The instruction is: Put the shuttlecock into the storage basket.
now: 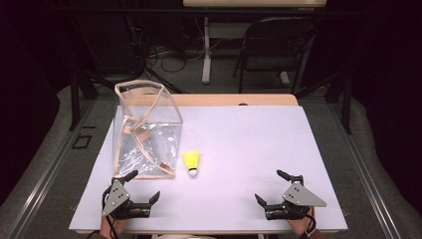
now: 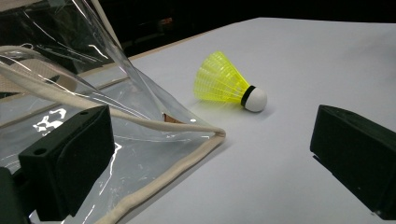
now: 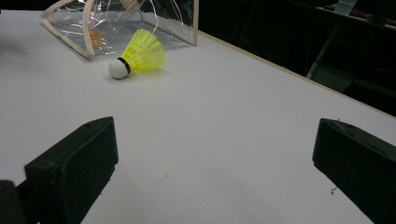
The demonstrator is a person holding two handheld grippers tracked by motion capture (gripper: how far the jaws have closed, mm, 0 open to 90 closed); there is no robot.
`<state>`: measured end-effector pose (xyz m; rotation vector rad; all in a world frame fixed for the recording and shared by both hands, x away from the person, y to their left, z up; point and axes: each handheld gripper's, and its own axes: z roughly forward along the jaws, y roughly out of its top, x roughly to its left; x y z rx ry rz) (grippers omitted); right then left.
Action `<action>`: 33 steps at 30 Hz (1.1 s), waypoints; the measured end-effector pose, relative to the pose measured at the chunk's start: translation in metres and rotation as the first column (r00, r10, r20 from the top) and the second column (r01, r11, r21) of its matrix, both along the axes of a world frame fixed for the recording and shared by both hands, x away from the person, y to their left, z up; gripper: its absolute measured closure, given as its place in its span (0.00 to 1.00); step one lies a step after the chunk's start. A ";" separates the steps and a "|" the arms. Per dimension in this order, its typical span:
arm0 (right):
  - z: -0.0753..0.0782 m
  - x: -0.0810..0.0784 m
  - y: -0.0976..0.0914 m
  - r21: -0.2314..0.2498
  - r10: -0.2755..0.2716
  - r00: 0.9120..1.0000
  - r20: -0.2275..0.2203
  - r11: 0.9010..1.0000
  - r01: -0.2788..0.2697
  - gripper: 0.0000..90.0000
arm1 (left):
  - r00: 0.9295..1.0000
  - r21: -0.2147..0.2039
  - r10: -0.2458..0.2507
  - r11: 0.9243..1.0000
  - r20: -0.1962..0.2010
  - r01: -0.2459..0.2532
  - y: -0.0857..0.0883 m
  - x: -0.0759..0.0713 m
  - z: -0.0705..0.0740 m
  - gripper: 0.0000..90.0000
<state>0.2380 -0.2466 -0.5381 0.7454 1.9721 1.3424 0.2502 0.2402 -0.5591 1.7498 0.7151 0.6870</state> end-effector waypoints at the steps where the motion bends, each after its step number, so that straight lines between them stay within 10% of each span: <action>1: 0.000 0.000 0.000 0.000 0.000 1.000 0.000 1.000 0.000 0.00 | 1.000 0.000 0.002 1.000 -0.001 -0.002 0.000 0.000 0.000 0.00; 33: -0.001 0.002 0.000 -0.007 -0.002 1.000 -0.012 1.000 0.002 0.00 | 0.994 0.023 -0.092 0.995 -0.062 0.094 -0.036 0.021 0.015 0.00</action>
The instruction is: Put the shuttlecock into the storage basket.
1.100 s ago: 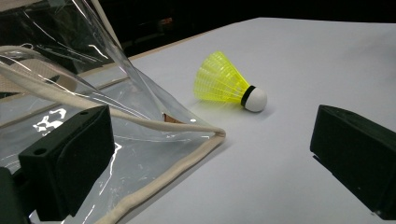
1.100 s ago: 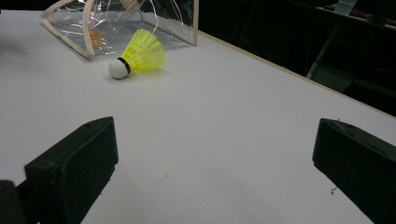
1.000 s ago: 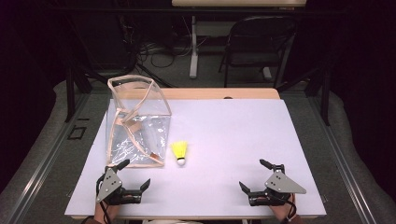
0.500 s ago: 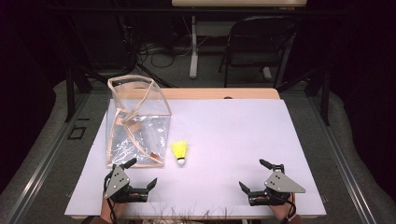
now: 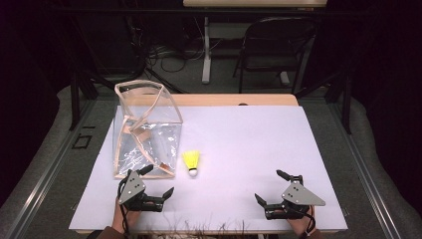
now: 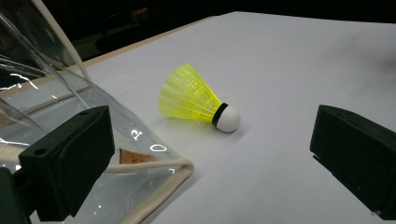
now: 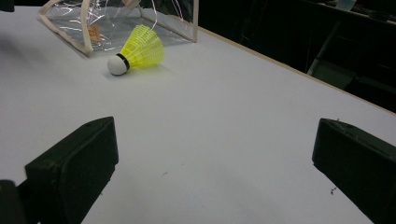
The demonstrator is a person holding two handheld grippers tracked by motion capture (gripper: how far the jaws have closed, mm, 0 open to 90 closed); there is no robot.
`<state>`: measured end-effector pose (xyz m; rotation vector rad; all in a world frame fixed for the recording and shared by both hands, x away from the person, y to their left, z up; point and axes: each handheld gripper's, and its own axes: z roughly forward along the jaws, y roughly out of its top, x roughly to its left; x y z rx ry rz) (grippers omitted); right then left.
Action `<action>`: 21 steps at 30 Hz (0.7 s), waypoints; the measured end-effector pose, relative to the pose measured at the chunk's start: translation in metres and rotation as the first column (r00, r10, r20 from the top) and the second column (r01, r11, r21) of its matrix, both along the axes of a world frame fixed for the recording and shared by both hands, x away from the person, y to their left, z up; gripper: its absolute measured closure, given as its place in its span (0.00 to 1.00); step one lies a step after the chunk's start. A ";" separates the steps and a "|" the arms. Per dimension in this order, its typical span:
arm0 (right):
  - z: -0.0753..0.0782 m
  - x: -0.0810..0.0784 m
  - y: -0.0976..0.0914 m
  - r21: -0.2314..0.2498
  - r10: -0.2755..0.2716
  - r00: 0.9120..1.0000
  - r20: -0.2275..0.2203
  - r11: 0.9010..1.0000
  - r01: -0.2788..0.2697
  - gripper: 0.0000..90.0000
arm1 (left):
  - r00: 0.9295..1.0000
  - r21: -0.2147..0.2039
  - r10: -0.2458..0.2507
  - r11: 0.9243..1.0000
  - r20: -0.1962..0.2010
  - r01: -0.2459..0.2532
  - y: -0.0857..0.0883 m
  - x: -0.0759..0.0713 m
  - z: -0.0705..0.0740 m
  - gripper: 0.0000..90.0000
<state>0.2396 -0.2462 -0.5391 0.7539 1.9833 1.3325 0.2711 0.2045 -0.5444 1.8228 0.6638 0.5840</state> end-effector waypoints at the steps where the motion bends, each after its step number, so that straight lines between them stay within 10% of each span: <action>1: 0.000 0.000 0.000 0.000 0.000 1.000 0.000 1.000 0.000 0.00 | 1.000 0.000 0.000 1.000 0.000 0.000 0.000 0.000 0.000 0.00; 21: 0.000 0.000 0.000 -0.004 0.001 1.000 -0.002 1.000 -0.001 0.00 | 0.996 0.055 -0.083 0.995 -0.024 0.085 -0.018 0.025 0.015 0.00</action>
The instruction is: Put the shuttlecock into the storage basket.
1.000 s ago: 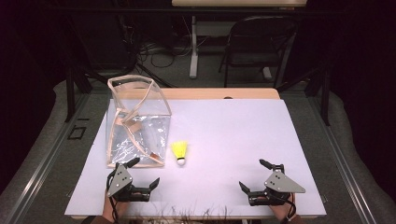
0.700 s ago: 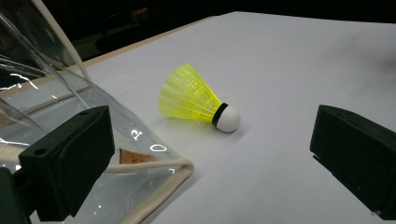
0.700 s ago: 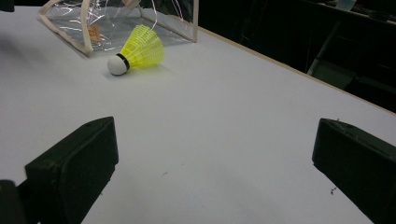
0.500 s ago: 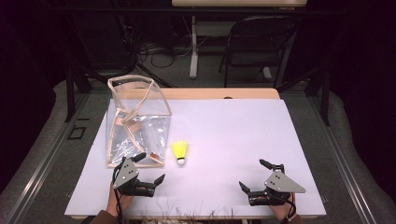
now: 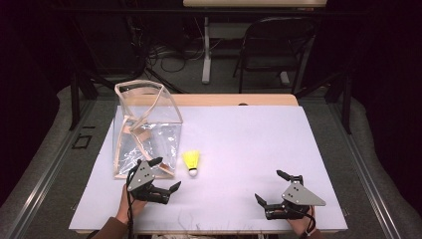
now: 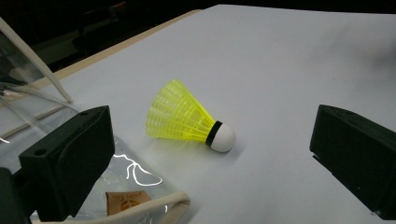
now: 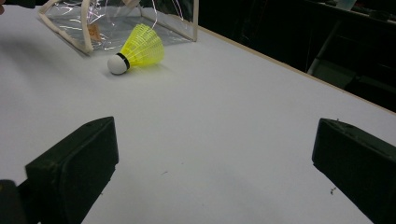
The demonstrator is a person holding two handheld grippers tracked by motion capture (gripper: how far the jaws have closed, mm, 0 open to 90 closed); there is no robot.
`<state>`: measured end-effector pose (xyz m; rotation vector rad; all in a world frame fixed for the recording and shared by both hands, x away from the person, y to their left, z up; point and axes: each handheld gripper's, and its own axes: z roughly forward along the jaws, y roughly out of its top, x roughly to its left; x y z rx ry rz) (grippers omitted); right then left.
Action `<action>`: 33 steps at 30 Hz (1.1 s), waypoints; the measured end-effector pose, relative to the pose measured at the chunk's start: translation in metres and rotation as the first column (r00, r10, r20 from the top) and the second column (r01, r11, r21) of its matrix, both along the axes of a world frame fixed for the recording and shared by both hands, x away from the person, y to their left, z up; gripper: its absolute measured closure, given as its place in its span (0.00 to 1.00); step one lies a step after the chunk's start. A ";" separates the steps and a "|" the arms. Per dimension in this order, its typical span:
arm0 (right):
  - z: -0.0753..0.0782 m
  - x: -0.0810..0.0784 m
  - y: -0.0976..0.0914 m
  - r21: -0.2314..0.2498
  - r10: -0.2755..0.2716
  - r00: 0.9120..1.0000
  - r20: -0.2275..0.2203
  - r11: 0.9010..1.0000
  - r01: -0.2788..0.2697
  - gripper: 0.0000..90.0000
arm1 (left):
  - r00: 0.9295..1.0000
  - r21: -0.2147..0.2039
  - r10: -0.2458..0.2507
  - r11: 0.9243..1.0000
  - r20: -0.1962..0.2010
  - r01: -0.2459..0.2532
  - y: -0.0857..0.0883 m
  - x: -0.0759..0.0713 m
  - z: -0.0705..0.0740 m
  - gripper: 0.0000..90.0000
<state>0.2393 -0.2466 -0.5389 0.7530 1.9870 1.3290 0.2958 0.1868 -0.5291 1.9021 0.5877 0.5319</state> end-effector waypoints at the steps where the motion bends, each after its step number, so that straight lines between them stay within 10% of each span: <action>1: 0.000 0.000 0.000 0.000 0.000 1.000 0.001 1.000 0.000 0.00 | 1.000 0.004 -0.001 1.000 0.002 0.001 -0.001 0.001 0.001 0.00; 33: 0.000 -0.001 0.000 0.008 0.004 1.000 0.007 1.000 -0.004 0.00 | 0.995 0.079 -0.095 0.992 -0.006 0.095 -0.021 0.032 0.026 0.00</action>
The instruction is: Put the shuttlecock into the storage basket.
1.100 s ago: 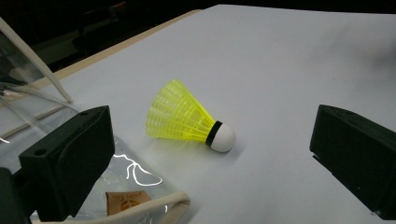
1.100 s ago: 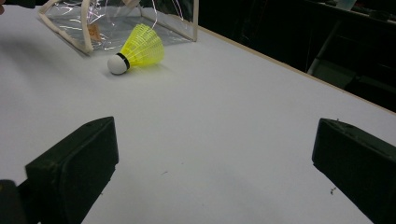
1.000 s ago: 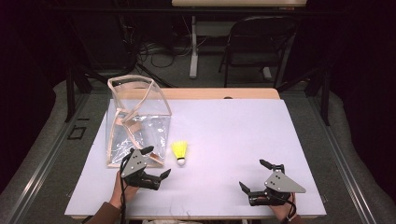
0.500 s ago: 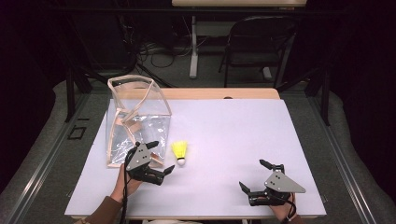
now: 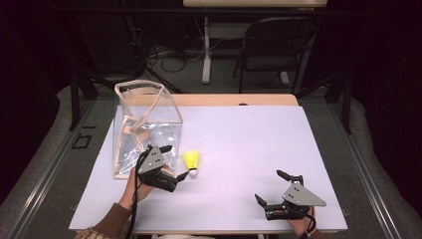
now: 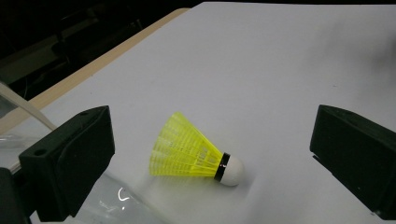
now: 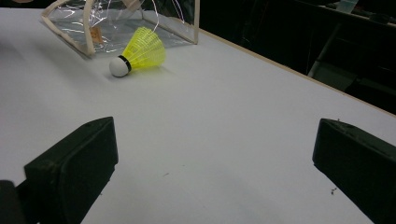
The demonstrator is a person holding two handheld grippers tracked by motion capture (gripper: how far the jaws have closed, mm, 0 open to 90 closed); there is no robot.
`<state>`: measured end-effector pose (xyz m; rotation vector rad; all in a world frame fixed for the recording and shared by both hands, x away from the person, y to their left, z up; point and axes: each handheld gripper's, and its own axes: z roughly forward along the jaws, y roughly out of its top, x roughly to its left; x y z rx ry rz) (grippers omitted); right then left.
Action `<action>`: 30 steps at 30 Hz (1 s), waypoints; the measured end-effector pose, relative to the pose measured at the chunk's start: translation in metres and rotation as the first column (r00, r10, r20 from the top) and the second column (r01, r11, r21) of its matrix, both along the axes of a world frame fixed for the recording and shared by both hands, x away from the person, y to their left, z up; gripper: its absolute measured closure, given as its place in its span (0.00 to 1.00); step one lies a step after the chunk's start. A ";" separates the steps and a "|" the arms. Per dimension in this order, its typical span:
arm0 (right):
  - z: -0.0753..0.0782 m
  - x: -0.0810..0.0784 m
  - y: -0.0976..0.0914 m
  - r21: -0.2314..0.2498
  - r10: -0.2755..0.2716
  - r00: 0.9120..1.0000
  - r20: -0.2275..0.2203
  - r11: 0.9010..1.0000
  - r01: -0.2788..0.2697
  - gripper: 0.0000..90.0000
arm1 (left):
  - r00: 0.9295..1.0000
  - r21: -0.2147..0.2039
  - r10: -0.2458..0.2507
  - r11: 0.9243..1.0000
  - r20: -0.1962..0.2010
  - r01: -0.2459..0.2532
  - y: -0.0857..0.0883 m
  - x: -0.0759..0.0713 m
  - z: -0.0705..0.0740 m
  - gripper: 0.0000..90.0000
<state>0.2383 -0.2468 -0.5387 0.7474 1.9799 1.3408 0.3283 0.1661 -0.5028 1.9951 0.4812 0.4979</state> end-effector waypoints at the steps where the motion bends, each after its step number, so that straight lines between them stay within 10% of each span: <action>1: 0.000 0.000 0.000 -0.001 0.001 1.000 0.000 1.000 -0.001 0.00 | 1.000 0.001 -0.004 1.000 -0.003 0.004 -0.001 0.001 0.001 0.00; 30: 0.000 0.001 0.000 -0.006 0.003 1.000 -0.007 1.000 -0.003 0.00 | 0.997 0.130 -0.075 0.988 -0.034 0.079 -0.020 0.023 0.017 0.00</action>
